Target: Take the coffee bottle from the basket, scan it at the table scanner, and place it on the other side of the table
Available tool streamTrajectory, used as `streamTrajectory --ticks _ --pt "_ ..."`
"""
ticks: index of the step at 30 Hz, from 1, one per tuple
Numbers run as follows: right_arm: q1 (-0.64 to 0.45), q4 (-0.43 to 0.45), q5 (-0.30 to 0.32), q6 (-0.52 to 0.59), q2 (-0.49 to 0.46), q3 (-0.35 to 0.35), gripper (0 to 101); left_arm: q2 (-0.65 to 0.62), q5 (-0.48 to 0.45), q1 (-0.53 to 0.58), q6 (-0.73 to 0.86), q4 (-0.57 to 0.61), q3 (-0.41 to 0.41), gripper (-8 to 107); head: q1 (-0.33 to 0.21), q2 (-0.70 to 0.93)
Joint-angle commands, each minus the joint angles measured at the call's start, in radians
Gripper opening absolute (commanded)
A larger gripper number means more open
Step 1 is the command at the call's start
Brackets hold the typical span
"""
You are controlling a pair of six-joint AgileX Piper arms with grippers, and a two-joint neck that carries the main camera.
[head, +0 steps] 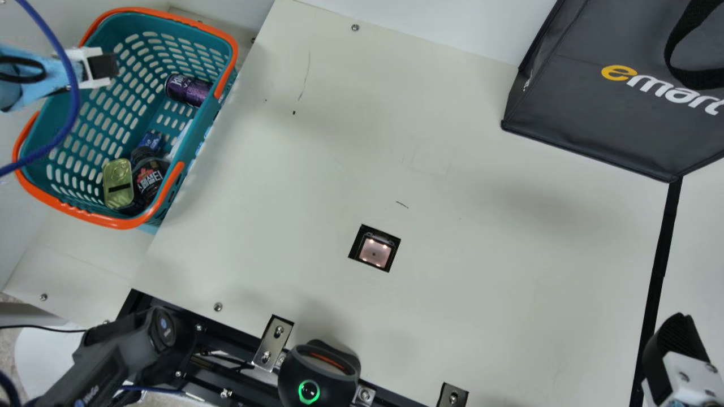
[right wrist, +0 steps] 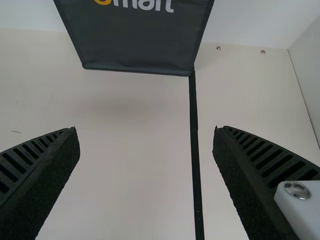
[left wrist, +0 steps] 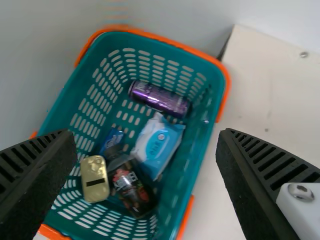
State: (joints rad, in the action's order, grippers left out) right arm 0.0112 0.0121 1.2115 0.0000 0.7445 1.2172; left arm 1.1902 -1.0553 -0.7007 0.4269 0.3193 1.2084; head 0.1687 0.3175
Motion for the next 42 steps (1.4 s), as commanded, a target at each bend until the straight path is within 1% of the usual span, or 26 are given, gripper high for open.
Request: streamTrajectory --ticks 1,5,12,28,42 --pt "0.000 0.000 0.000 0.000 0.000 0.000 95 0.046 -0.002 -0.034 0.085 0.005 0.007 90 -0.030 0.004" --pt "0.000 0.000 0.000 0.000 0.000 0.000 95 0.108 0.003 -0.058 0.139 0.002 0.015 90 -0.030 0.004" --pt "0.000 0.000 0.000 0.000 0.000 0.000 95 0.200 0.038 -0.052 0.174 -0.036 0.003 90 -0.030 0.004" --pt "0.000 0.000 0.000 0.000 0.000 0.000 95 0.410 0.181 0.011 0.165 -0.127 -0.051 90 -0.030 0.004" --pt "0.000 0.000 0.000 0.000 0.000 0.000 95 0.584 0.274 0.045 0.155 -0.173 -0.046 90 -0.030 0.004"
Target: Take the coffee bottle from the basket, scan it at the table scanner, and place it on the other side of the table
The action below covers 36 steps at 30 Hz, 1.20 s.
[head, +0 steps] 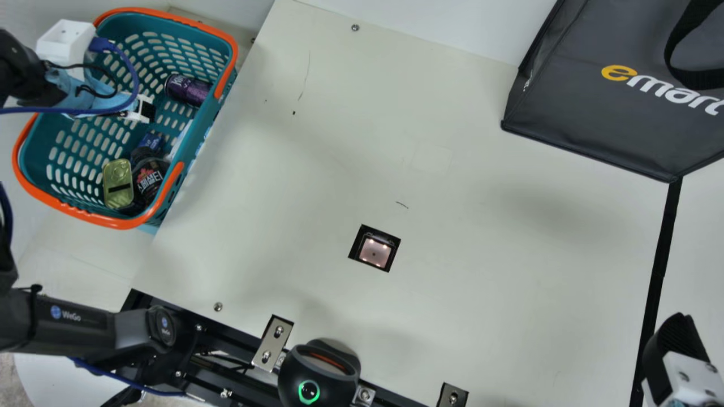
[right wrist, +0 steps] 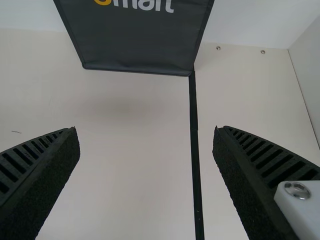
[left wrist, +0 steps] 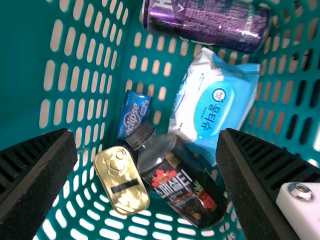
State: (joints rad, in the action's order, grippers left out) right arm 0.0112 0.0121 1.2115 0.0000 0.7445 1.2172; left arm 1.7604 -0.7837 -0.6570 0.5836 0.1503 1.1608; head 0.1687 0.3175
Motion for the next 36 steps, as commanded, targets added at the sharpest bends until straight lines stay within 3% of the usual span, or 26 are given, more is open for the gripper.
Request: streamTrajectory --ticks 1,17,36 --pt "0.000 0.000 0.000 0.000 0.000 0.000 95 0.024 0.008 0.002 -0.003 -0.007 0.002 90 -0.030 0.004" --pt "0.000 0.000 0.000 0.000 0.000 0.000 95 0.164 0.069 0.022 -0.074 -0.068 0.014 90 -0.030 0.004" --pt "0.000 -0.001 0.000 0.000 0.000 0.000 95 0.260 0.131 0.049 -0.290 -0.135 0.003 90 -0.030 0.004"
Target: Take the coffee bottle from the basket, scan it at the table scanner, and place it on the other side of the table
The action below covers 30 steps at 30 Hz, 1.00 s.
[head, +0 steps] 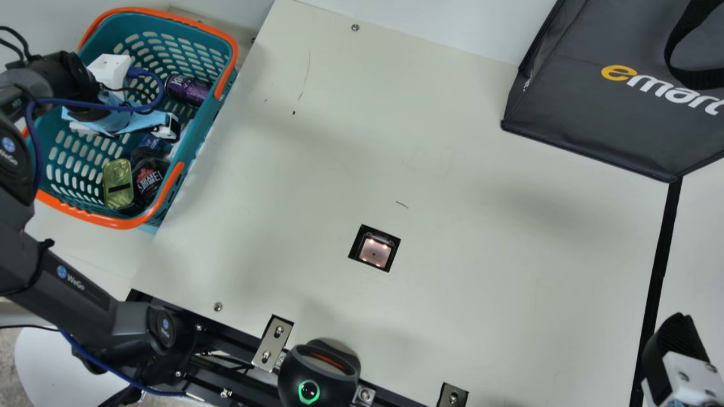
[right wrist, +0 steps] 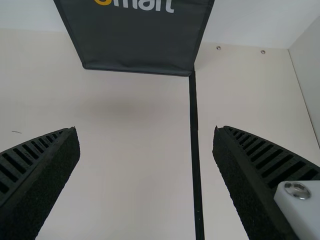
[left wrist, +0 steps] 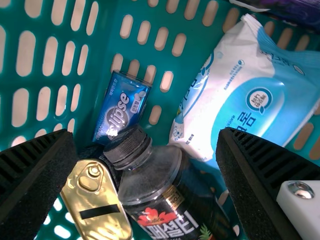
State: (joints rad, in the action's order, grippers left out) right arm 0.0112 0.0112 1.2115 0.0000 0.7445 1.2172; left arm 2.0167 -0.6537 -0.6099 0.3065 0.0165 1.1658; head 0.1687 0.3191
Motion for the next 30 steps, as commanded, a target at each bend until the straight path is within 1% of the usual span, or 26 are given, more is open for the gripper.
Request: streamTrajectory --ticks 1,13,30 --pt "0.000 0.000 0.000 0.000 0.000 0.000 95 0.007 0.004 0.003 -0.023 -0.003 -0.002 90 -0.030 0.002" --pt "0.000 0.000 0.000 0.000 0.000 0.000 95 0.038 0.033 0.004 -0.174 -0.044 -0.015 90 -0.030 0.002" --pt "0.000 0.000 0.001 0.000 0.000 0.000 95 0.054 0.037 -0.004 -0.376 -0.081 -0.024 90 -0.030 0.002"
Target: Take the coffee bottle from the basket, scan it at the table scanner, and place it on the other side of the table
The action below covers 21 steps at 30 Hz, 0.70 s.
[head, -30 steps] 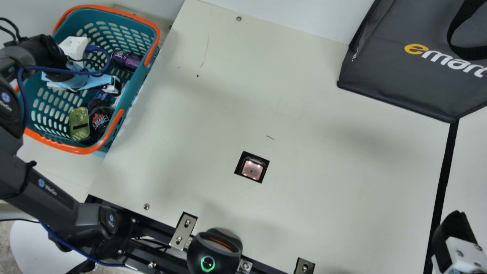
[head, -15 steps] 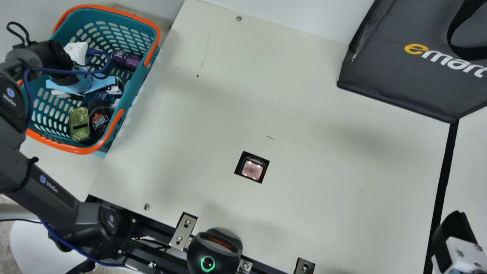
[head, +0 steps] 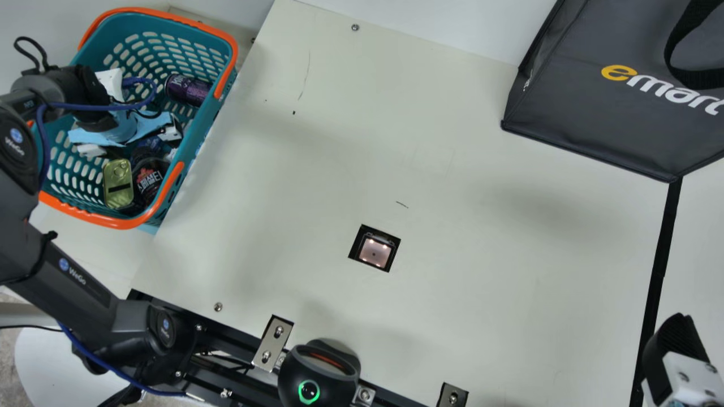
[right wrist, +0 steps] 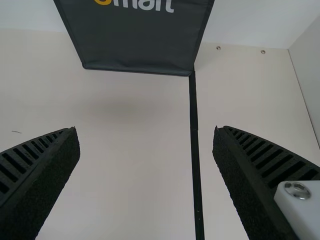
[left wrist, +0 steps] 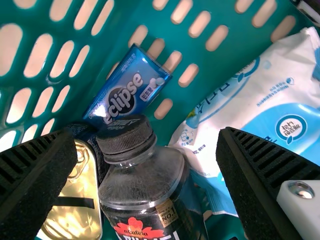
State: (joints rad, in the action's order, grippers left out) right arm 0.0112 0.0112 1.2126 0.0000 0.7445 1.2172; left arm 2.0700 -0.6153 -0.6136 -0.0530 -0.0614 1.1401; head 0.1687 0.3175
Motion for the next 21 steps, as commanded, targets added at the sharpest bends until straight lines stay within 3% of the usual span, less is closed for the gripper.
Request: streamTrajectory --ticks 1,21 --pt "0.000 0.000 0.000 0.000 0.000 0.000 95 0.001 -0.002 -0.001 -0.028 -0.007 0.002 90 -0.030 0.004" --pt "0.000 0.000 0.000 0.000 0.000 0.000 95 0.041 -0.032 0.020 -0.228 -0.149 0.031 90 -0.030 0.004"
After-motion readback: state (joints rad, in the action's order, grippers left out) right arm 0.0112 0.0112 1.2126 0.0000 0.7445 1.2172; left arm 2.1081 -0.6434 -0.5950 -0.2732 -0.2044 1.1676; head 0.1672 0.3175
